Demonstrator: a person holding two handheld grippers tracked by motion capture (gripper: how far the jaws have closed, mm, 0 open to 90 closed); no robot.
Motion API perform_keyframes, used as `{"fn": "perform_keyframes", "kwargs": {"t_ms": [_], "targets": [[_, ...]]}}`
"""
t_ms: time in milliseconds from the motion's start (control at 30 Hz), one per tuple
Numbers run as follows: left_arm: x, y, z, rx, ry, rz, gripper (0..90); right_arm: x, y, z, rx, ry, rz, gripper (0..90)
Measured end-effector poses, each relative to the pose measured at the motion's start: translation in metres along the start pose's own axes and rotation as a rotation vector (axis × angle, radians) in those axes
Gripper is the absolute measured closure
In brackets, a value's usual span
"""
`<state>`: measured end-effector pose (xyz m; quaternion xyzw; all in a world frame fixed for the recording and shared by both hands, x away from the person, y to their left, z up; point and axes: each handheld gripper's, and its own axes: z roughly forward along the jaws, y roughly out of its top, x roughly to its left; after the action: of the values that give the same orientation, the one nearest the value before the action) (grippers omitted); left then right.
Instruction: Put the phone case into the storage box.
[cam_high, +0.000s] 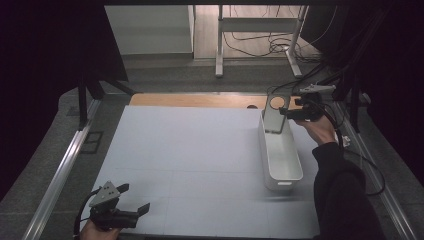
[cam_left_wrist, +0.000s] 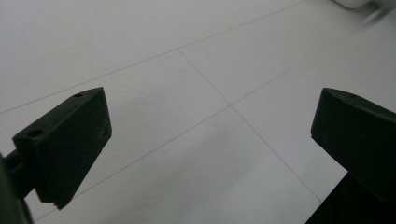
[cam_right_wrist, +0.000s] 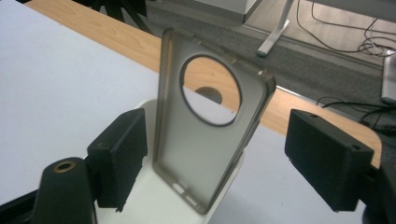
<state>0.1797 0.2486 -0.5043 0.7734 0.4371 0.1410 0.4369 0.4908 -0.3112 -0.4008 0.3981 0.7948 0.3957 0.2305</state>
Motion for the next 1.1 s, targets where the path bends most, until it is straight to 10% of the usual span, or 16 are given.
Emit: {"fn": "perform_keyframes", "kwargs": {"t_ms": [433,1100], "targets": [[0.0,0.0,0.0,0.0,-0.021,0.011,0.0,0.02,-0.01,-0.022,0.011,0.088,0.074,11.2],[0.001,0.0,0.0,0.002,-0.027,0.012,0.0,0.06,-0.04,-0.06,0.049,0.056,0.064,0.0]]}}
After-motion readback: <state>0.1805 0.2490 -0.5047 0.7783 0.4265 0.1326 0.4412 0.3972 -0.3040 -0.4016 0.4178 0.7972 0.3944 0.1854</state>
